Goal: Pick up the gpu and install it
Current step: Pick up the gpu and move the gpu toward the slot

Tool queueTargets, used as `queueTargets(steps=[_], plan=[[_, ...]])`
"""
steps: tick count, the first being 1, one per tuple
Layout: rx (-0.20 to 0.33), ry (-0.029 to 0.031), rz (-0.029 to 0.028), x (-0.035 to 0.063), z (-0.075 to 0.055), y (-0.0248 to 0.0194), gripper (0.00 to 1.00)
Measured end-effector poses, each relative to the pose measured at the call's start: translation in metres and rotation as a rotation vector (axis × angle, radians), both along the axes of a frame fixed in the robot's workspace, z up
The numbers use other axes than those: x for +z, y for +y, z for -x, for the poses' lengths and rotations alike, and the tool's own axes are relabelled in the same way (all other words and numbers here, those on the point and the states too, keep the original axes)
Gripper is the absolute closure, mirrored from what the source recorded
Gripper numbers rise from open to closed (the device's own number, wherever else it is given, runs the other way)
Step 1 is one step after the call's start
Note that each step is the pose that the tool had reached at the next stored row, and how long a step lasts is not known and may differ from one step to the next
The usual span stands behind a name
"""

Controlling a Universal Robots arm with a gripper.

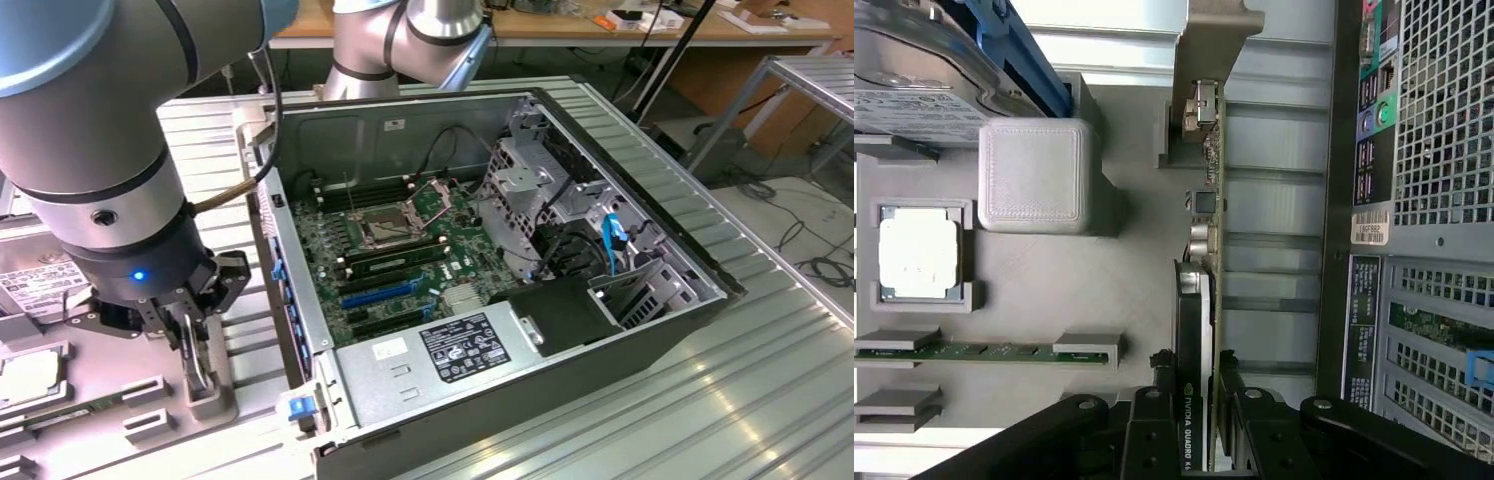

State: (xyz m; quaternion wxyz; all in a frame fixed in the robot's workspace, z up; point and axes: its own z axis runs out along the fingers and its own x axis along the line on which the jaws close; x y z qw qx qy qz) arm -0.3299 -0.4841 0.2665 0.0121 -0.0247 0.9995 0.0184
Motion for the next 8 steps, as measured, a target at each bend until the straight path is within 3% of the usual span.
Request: queueTargets(steps=[1, 8], plan=[[0.0, 0.0, -0.0001, 0.0106, 0.0, 0.0, 0.73], [0.0, 0.0001, 0.0, 0.0293, 0.0, 0.0, 0.73]])
